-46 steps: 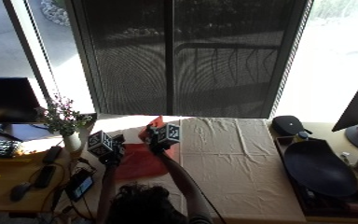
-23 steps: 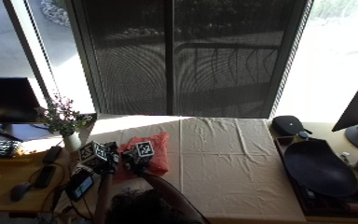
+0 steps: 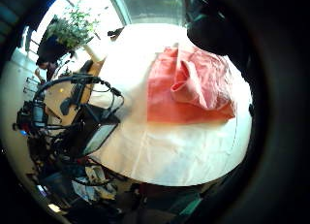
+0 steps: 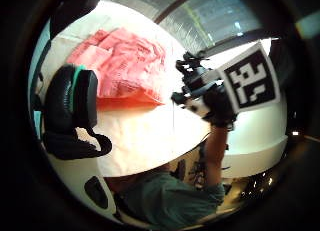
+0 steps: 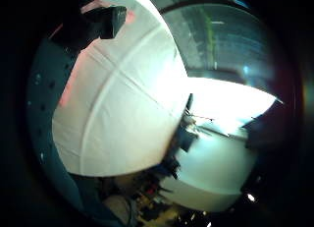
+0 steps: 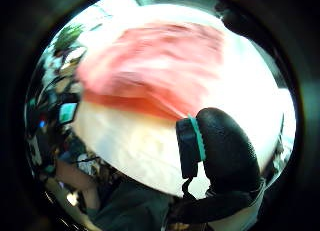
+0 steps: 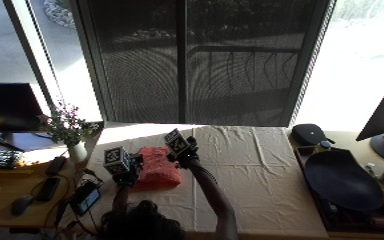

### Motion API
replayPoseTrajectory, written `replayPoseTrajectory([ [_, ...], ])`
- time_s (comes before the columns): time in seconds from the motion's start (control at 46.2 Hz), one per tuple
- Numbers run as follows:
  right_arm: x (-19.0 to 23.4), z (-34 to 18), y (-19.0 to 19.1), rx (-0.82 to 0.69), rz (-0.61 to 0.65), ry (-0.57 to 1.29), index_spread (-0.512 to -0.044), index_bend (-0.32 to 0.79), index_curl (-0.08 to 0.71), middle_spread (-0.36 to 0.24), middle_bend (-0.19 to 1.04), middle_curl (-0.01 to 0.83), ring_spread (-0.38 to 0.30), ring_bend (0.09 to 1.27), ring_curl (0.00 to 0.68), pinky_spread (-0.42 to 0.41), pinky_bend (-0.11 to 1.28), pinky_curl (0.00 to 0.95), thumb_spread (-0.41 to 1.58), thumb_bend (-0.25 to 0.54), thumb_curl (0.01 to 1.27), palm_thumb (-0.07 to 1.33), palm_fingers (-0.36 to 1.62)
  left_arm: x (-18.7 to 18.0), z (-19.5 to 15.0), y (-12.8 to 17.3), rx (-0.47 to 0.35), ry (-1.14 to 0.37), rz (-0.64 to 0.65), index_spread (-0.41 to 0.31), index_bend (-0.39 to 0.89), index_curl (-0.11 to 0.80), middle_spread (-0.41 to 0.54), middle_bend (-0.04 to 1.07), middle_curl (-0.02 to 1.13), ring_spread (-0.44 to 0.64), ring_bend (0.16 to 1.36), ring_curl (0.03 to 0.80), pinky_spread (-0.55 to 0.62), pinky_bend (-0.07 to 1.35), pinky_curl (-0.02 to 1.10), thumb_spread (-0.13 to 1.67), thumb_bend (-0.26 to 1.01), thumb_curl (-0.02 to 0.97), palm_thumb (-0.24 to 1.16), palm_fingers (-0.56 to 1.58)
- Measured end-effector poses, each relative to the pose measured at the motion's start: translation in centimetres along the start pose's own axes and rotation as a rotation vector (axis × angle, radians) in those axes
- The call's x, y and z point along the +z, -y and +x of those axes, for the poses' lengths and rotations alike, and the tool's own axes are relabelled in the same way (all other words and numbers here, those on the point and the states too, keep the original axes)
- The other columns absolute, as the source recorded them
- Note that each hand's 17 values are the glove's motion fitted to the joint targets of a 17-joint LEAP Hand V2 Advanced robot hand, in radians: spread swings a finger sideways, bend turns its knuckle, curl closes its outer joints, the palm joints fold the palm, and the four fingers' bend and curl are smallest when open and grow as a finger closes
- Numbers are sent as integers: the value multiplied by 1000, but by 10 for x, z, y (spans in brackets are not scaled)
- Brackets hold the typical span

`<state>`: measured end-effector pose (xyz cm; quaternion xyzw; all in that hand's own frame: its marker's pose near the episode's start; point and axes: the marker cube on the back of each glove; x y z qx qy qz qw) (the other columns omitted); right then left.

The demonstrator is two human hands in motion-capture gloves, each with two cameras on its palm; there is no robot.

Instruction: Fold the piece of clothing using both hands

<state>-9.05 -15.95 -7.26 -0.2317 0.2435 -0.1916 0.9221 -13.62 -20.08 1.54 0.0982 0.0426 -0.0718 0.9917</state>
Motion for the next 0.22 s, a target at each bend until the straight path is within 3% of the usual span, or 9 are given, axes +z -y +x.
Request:
replayPoseTrajectory([
  [0.043, -2, 17, -1, 141, 45, -36, -366, 243, 283, -92, 157, 265, 69, 282, 281, 154, 717, 347, 1181, -31, 437, 553, 295, 7, 8, -2, 10, 12, -42, -170, 139, 341, -97, 178, 371, 67, 443, 335, 142, 446, 358, 1493, 44, 287, 603, 527],
  [0.108, 0, 26, -5, 193, 15, -35, -370, 206, 290, -81, 162, 268, 100, 270, 280, 183, 707, 344, 1223, -22, 419, 535, 267, -2, 26, -11, 34, 31, -66, -164, 144, 341, -88, 173, 370, 76, 435, 334, 149, 449, 358, 1476, 29, 287, 585, 503],
  [0.173, 1, 27, -6, 195, 6, -33, -375, 189, 299, -69, 156, 267, 122, 262, 281, 202, 703, 341, 1258, -16, 403, 526, 255, -34, 46, -31, 59, 65, -63, -162, 143, 340, -84, 173, 370, 80, 438, 334, 161, 449, 357, 1466, 21, 288, 580, 492],
  [0.217, 1, 27, -6, 195, 6, -33, -375, 180, 303, -65, 153, 267, 132, 255, 281, 211, 704, 342, 1279, -13, 395, 523, 246, -67, 58, -41, 79, 122, 4, -161, 146, 341, -77, 170, 369, 88, 438, 333, 164, 452, 357, 1458, 14, 288, 574, 489],
])
